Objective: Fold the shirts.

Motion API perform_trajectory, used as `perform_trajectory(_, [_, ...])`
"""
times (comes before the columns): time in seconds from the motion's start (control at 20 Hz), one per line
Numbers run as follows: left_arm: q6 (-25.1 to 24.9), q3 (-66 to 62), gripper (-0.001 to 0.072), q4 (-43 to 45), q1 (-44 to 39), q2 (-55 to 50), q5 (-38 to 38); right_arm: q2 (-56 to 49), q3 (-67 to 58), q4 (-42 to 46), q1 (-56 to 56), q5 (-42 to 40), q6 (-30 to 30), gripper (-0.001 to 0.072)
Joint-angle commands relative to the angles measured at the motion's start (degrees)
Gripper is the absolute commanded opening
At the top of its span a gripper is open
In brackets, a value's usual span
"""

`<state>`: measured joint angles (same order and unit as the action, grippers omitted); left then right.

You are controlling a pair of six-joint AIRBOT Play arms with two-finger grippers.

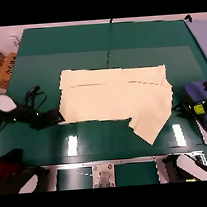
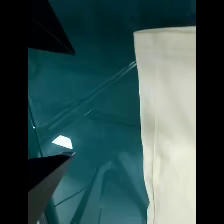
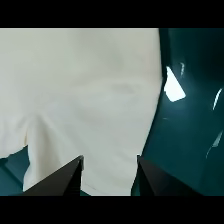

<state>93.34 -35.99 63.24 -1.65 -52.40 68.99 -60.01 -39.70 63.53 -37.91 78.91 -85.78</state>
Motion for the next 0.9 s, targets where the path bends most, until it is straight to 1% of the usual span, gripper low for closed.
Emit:
perform_trajectory(0.0, [4.7,12.0,0.0715,-6.0,0.0,4.0,-11.7,1.9,8.3,0.0,-0.4,-4.9,-2.5,0.0403])
perform_trajectory(0.15, [4.0,18.4,0.0715,-16.6,0.0,4.0,-24.6,1.9,11.7,0.0,-0.4,-8.2,-2.8,0.0403])
perform_trajectory(0.3, [0.5,21.3,0.0714,-25.4,0.0,3.9,-34.1,1.9,13.6,-0.1,-0.4,-10.0,-3.8,0.0404])
perform_trajectory(0.4, [0.5,21.3,0.0714,-26.9,0.0,2.8,-36.3,1.9,14.5,-0.1,-0.4,-10.6,-4.7,0.0406])
perform_trajectory(0.5, [0.4,21.3,0.0706,-28.7,-0.7,0.6,-37.4,1.9,15.4,-0.7,-0.1,-11.1,-5.3,0.0434])
perform_trajectory(0.7, [0.4,20.9,0.0703,-33.7,-7.6,-4.7,-43.7,1.9,16.0,-1.4,2.4,-11.8,-5.3,0.0434])
perform_trajectory(0.75, [0.4,20.5,0.0515,-33.7,-7.8,-4.8,-44.4,1.9,16.0,-1.8,3.0,-11.8,-5.3,0.0434])
perform_trajectory(0.8, [-0.8,20.0,0.0256,-33.7,-7.8,-4.8,-44.9,1.9,16.1,-2.3,3.8,-11.9,-5.3,0.0434])
perform_trajectory(0.85, [-1.9,19.5,0.0167,-33.6,-7.8,-4.8,-45.2,1.9,16.5,-3.2,4.4,-12.3,-5.3,0.0434])
